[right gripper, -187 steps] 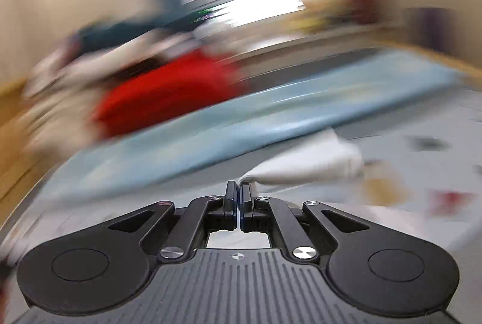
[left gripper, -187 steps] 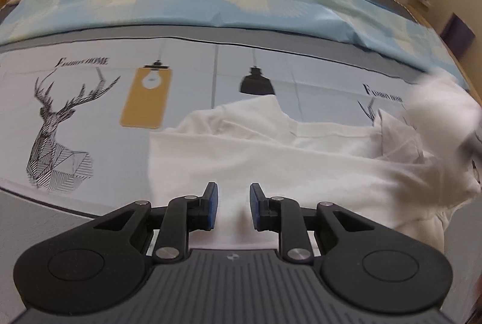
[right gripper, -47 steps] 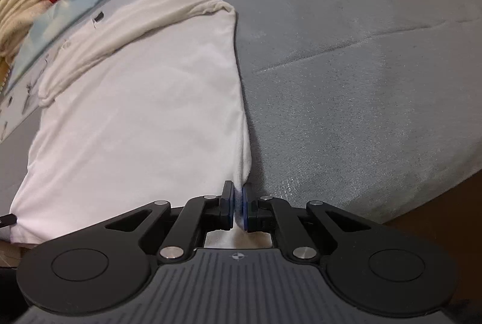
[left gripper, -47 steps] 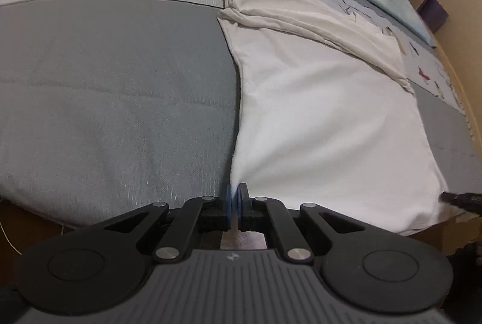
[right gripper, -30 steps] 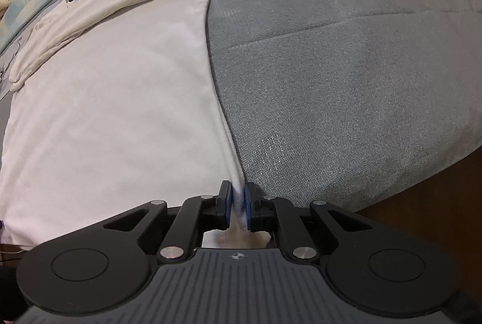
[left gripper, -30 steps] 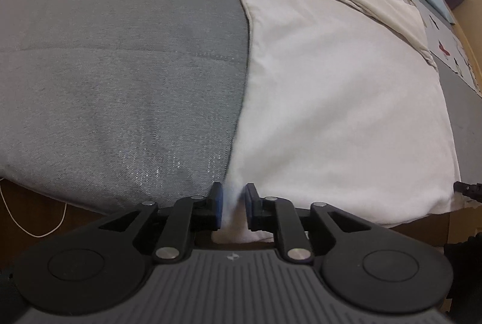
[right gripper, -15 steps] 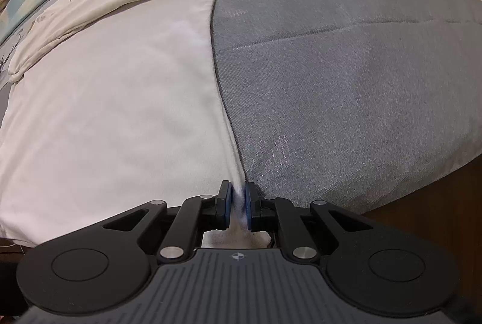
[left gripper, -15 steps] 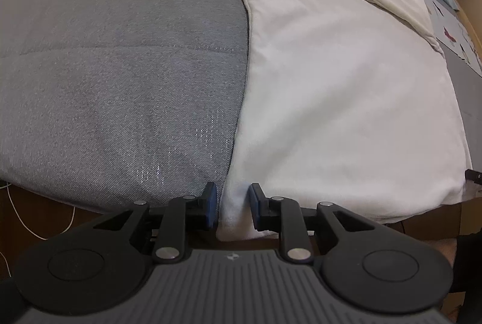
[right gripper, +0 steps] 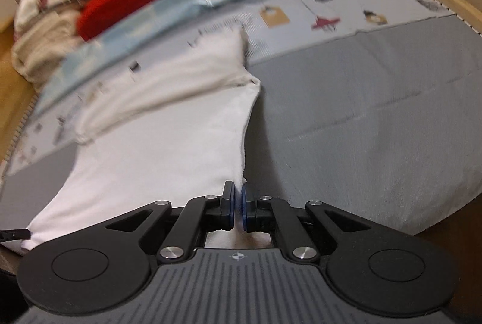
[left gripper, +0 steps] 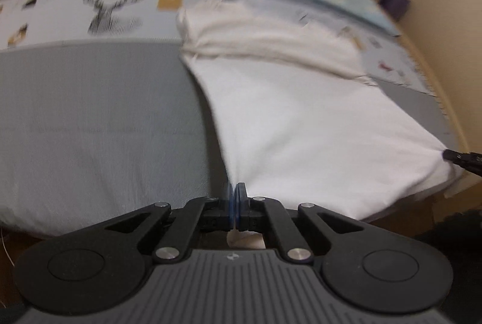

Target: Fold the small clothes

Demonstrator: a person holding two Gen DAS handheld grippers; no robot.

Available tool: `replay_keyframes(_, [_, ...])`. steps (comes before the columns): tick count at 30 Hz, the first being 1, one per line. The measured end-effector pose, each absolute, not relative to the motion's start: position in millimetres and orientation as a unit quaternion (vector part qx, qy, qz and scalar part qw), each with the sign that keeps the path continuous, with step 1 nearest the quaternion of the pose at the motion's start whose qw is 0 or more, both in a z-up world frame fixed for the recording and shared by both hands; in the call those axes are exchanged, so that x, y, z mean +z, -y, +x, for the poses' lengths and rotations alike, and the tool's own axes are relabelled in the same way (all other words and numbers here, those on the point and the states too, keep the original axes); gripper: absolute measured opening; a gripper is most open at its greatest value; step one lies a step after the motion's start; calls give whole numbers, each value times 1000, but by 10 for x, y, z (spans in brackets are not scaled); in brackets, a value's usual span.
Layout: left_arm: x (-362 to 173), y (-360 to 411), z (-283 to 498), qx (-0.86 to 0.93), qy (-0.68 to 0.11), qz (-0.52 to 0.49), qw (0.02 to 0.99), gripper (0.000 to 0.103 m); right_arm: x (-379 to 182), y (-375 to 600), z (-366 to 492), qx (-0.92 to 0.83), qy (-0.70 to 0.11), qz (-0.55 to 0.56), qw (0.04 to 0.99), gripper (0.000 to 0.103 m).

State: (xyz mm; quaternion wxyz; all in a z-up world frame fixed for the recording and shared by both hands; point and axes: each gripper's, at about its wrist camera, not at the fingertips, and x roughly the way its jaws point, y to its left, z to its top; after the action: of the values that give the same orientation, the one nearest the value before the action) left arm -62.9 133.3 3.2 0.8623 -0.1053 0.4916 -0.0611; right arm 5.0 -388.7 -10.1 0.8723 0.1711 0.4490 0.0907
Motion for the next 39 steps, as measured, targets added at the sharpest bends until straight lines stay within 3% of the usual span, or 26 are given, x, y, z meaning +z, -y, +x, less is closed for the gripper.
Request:
replay_keyframes(6, [580,-1527,-1137,-96,-455,-101,880,0,370,4161,-416,136,-418,187,879,3])
replay_keyframes(13, [732,-1692,-1419,-116,-449,-137,875,0,525,4422,-778,160,-435,226,857,3])
replay_keyframes(19, [482,-1811,-422,-91,-445,-149,878,0,458,4280,-141,162,-438,228,855,3])
replay_keyframes(25, [-1,-2157,824,6,-440,-199,876,3,147,4060,1233,85,-421,225,875,5])
replay_keyframes(27, [-222,-2212,846,17,-440,-224,870,8,10,4035,1418,53,-414,212,884,5])
replay_keyframes(29, [-408,-2172,903,31,-505,-217,835,10,-199,4039,1424,47,-409,217,885,5])
replay_keyframes(31, [-400,-2056,929,15,-503,-169,848,19,-447,4004,1451,44,-471,201,858,8])
replay_keyframes(33, [-412,-1969,982,-1,-495,-137,858,44,-437,3958,1471,51,-452,184,871,8])
replay_keyframes(36, [-544,-1936,1073,-3,-498,-136,856,44,-491,3847,1557,63,-448,148,880,21])
replay_keyframes(39, [-687,-1923,1132,11,-507,-149,849,44,-706,3770,1653,63,-472,147,867,22])
